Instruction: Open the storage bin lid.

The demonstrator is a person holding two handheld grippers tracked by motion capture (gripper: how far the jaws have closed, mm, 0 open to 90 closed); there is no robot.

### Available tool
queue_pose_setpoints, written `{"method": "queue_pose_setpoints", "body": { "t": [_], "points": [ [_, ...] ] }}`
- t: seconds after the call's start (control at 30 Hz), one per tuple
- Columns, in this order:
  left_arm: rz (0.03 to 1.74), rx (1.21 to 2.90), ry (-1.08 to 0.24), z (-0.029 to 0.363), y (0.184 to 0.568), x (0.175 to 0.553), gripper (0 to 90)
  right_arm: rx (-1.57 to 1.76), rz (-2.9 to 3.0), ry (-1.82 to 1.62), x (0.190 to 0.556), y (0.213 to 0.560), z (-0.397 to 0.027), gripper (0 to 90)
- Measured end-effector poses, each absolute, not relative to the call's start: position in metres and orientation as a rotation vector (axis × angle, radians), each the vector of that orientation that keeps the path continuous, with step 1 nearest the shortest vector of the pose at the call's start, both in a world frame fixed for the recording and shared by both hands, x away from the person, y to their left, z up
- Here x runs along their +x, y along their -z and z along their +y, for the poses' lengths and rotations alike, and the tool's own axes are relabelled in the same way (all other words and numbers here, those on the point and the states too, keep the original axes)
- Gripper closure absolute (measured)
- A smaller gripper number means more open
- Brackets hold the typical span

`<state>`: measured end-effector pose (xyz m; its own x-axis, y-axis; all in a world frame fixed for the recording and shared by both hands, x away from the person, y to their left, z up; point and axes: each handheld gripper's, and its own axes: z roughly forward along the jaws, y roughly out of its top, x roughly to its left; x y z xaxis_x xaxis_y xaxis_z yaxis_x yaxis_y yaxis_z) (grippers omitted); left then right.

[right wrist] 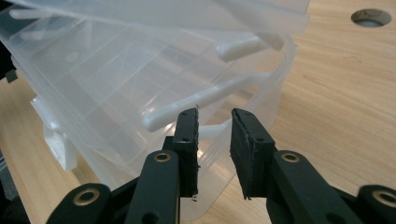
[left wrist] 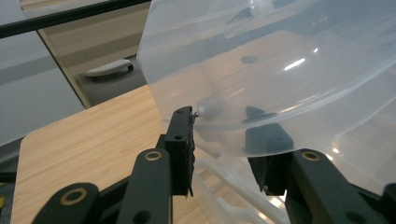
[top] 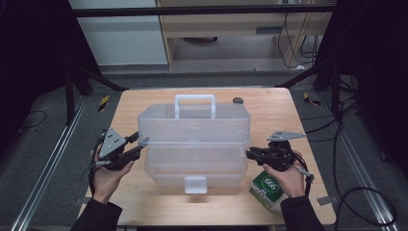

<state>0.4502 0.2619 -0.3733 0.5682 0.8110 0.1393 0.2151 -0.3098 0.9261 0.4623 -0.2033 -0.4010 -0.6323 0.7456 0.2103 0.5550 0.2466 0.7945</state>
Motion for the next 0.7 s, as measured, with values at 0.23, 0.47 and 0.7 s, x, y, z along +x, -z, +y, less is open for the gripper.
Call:
{"method": "queue_pose_setpoints", "body": {
  "t": [0.23,0.47,0.7],
  "points": [
    [0.844,1.823,-0.761,0.262,0.373,0.450,62.6,1.238,2.340,-1.269,0.465,0.407,-0.196,71.4],
    [0.849,1.821,-0.759,0.262,0.372,0.451,62.9,1.289,2.348,-1.269,0.468,0.413,-0.194,75.7],
    [0.863,1.818,-0.766,0.261,0.368,0.453,64.0,1.290,2.354,-1.249,0.469,0.412,-0.193,75.9]
  ]
}}
